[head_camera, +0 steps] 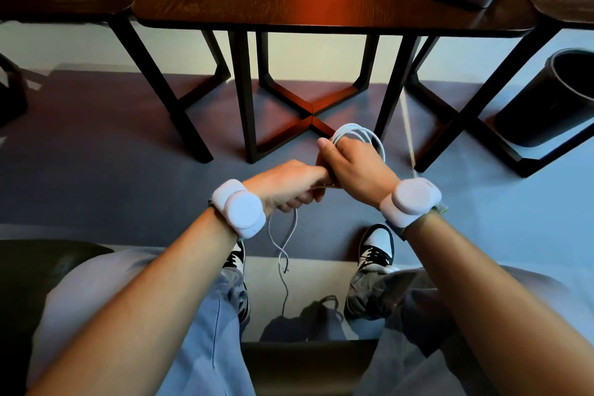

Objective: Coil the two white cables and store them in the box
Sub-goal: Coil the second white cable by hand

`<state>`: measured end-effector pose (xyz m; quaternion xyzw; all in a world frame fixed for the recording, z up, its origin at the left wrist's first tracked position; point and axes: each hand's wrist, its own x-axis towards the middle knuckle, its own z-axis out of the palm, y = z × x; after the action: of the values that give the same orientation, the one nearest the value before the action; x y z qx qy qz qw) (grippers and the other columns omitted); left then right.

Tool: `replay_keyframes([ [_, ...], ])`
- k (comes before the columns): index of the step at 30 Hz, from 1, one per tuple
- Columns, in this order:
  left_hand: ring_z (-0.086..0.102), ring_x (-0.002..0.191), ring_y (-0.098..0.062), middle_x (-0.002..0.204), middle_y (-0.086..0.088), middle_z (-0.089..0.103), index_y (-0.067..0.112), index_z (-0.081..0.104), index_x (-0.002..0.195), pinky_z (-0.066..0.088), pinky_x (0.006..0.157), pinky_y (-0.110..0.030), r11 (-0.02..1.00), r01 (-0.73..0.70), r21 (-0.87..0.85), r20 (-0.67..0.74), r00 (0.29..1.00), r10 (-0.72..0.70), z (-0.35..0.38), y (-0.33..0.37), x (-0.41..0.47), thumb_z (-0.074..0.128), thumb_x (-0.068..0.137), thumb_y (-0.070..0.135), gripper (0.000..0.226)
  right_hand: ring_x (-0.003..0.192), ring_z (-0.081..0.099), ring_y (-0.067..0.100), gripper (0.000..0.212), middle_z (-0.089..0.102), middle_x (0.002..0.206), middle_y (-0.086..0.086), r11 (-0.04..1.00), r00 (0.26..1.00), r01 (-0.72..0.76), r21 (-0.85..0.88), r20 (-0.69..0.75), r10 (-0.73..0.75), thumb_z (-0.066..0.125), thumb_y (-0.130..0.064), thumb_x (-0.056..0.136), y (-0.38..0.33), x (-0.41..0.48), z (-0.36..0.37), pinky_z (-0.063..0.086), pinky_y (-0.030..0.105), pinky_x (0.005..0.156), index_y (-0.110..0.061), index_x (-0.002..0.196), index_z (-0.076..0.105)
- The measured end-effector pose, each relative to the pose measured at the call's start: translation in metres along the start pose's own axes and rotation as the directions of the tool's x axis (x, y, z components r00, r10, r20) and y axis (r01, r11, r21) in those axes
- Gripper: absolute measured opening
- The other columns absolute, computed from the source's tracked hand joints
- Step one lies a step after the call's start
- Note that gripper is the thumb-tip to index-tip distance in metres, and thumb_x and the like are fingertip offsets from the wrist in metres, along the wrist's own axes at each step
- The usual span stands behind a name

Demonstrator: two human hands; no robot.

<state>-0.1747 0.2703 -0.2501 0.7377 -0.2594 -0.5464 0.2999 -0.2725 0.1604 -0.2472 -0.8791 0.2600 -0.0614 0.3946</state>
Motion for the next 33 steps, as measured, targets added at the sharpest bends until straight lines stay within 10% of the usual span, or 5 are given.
replay_keyframes([
  [6, 0.031, 0.04, -0.01, 0.044, 0.009, 0.038, 0.02, 0.054, 0.055, 0.024, 0.046, -0.025, 0.981, -0.133, 0.139, -0.25, 0.954, 0.165, -0.039, 0.002, -0.008, 0.057, 0.084, 0.047, 0.04, 0.047, 0.063, 0.016, 0.053, 0.062, 0.049, -0.001, 0.988, 0.981, -0.129, 0.085, 0.156, 0.115, 0.037, -0.038, 0.104, 0.002, -0.004, -0.003, 0.038, 0.011, 0.043, -0.009, 0.067, 0.061],
  [14, 0.04, 0.065, -0.01, 0.067, 0.01, 0.045, 0.01, 0.048, 0.079, 0.037, 0.063, -0.034, 0.808, -0.547, 0.218, -0.504, 0.646, 0.573, -0.009, -0.005, 0.003, 0.04, 0.106, 0.039, 0.041, 0.037, 0.02, 0.017, 0.058, 0.023, 0.046, 0.003, 0.675, 0.936, -0.222, 0.704, 0.348, -0.054, 0.033, -0.052, 0.099, -0.015, -0.011, 0.0, 0.016, 0.027, 0.04, -0.013, 0.056, 0.036],
  [22, 0.058, 0.079, -0.014, 0.088, -0.003, 0.058, 0.025, 0.054, 0.087, 0.046, 0.076, -0.029, 0.654, -0.741, 0.155, -0.646, 0.425, 0.634, 0.009, -0.005, 0.009, 0.034, 0.106, 0.044, 0.033, 0.032, 0.016, 0.007, 0.051, 0.02, 0.041, -0.007, 0.443, 0.826, -0.398, 0.803, 0.524, -0.208, 0.048, -0.039, 0.094, -0.011, -0.014, -0.007, 0.004, 0.024, 0.039, -0.022, 0.05, 0.03],
  [29, 0.052, 0.056, -0.001, 0.058, 0.018, 0.056, 0.027, 0.048, 0.075, 0.043, 0.06, -0.025, 0.662, -0.708, -0.245, -0.751, 0.571, 0.332, 0.009, -0.002, 0.012, 0.033, 0.105, 0.046, 0.039, 0.035, 0.015, 0.008, 0.047, 0.021, 0.046, -0.007, 0.527, 0.896, -0.26, 0.809, 0.406, -0.182, 0.058, -0.028, 0.091, -0.019, -0.016, -0.002, 0.01, 0.021, 0.039, 0.009, 0.066, 0.044],
  [33, 0.059, 0.055, -0.008, 0.057, 0.01, 0.06, 0.019, 0.049, 0.083, 0.051, 0.056, -0.027, 0.555, -0.602, -0.574, -0.673, 0.733, 0.099, 0.012, -0.001, 0.017, 0.035, 0.106, 0.046, 0.038, 0.04, 0.012, 0.008, 0.054, 0.015, 0.054, -0.006, 0.486, 0.947, -0.295, 0.823, 0.319, 0.035, 0.041, -0.053, 0.097, -0.022, -0.012, 0.006, 0.009, 0.018, 0.036, -0.019, 0.059, 0.025],
])
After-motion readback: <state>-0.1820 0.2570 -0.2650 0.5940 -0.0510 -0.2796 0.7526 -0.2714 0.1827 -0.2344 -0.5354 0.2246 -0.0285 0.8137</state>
